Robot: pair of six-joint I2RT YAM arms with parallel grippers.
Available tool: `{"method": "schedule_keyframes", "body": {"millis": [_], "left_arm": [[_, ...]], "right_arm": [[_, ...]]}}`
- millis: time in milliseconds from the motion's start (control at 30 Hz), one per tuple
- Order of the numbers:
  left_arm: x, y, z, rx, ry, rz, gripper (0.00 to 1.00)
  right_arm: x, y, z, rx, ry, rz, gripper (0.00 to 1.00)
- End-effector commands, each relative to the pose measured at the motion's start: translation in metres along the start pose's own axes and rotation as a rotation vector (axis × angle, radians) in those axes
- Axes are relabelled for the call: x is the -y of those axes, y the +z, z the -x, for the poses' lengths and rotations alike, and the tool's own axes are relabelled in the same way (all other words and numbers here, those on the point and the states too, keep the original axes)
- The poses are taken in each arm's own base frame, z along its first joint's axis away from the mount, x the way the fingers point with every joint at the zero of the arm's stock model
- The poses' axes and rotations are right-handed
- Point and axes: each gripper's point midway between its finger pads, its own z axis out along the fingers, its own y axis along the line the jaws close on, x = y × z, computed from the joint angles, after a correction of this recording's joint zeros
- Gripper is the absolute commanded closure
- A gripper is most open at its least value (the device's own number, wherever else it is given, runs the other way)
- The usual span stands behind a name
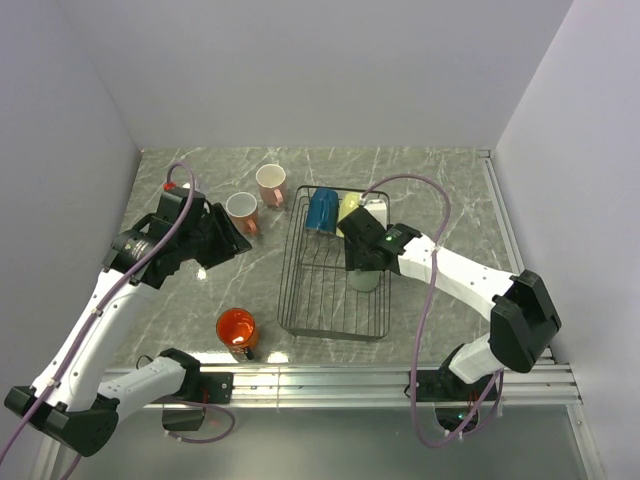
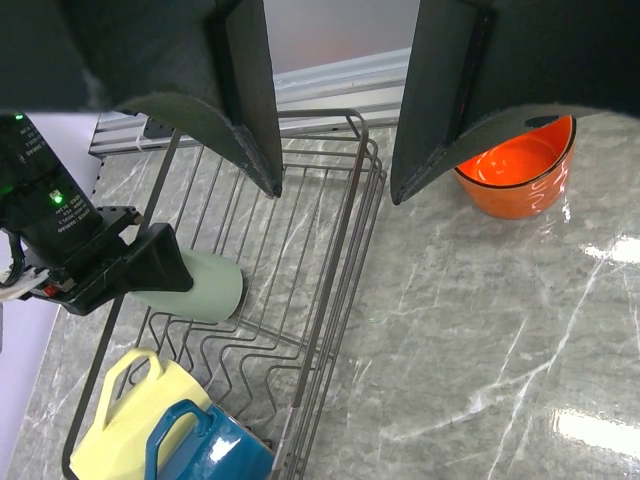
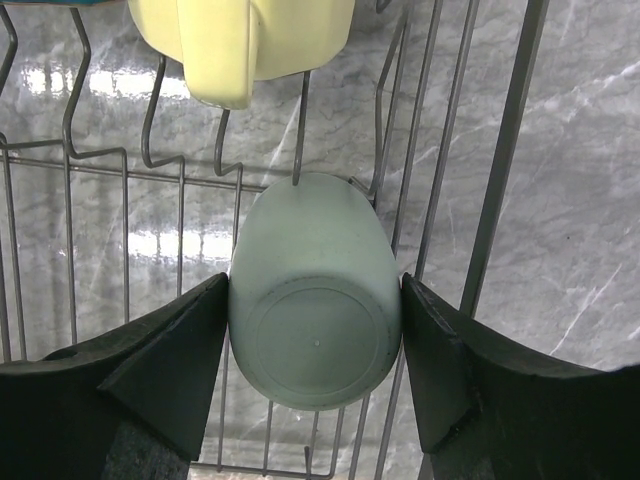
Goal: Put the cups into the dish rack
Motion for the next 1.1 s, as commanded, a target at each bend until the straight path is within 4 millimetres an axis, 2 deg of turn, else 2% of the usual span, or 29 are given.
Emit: {"method": "schedule_keyframes", "body": {"millis": [0,33,67,133,167,233,267,367,533,700,767,833,867,967,1000,1033,1067], "left_arm": [[0.001,-0.004,0.005,0.026,-0.002,-0.003,0.48],[0.001,-0.004,0.005,0.027,-0.002,-0.004,0.48],[0.001,-0.003,0.006,0.027,-0.003,-0.005,0.48],[0.002,-0.003,0.006,0.028,-0.001,-0.006,0.48],[0.003,-0.002,0.007,0.03,0.002,-0.008,0.48],[0.003,0.0,0.008,0.027,0.005,-0.002,0.48],[0.004,-0.001,0.009,0.03,0.008,-0.008,0.48],[0.006,0.001,0.011,0.032,0.018,-0.01,0.48],[0.003,0.004,0.018,0.05,0.041,0.024,0.47],[-0.008,0.009,0.03,0.071,0.077,0.094,0.47],[-0.016,0.016,0.034,0.064,0.092,0.136,0.47],[-0.026,0.025,0.04,0.052,0.082,0.171,0.47],[-0.029,0.03,0.043,0.048,0.091,0.179,0.47],[-0.048,0.045,0.056,0.032,0.08,0.235,0.47],[-0.054,0.049,0.066,0.048,0.067,0.247,0.48],[-0.06,0.059,0.068,0.027,0.066,0.27,0.48],[-0.061,0.061,0.074,0.027,0.076,0.268,0.49]], "right_arm": [[0.009,0.003,-0.001,0.028,0.023,-0.035,0.84],[0.009,0.002,-0.001,0.028,0.023,-0.034,0.75],[0.011,0.001,0.0,0.034,0.033,-0.042,0.57],[0.012,0.0,0.001,0.039,0.034,-0.049,0.44],[0.014,-0.001,0.004,0.05,0.041,-0.056,0.34],[0.017,-0.004,0.005,0.054,0.04,-0.065,0.27],[0.017,-0.006,0.009,0.062,0.047,-0.067,0.16],[0.019,-0.013,0.014,0.074,0.054,-0.071,0.05],[0.019,-0.03,0.026,0.094,0.071,-0.053,0.03],[0.023,-0.062,0.049,0.139,0.094,-0.027,0.02],[0.025,-0.083,0.064,0.18,0.12,-0.004,0.01],[0.031,-0.097,0.067,0.19,0.127,-0.001,0.01],[0.033,-0.111,0.075,0.218,0.142,0.024,0.01],[0.042,-0.137,0.077,0.248,0.157,0.069,0.0],[0.043,-0.143,0.075,0.249,0.161,0.091,0.0],[0.048,-0.157,0.076,0.279,0.183,0.122,0.0],[0.051,-0.158,0.072,0.28,0.199,0.129,0.0]]}}
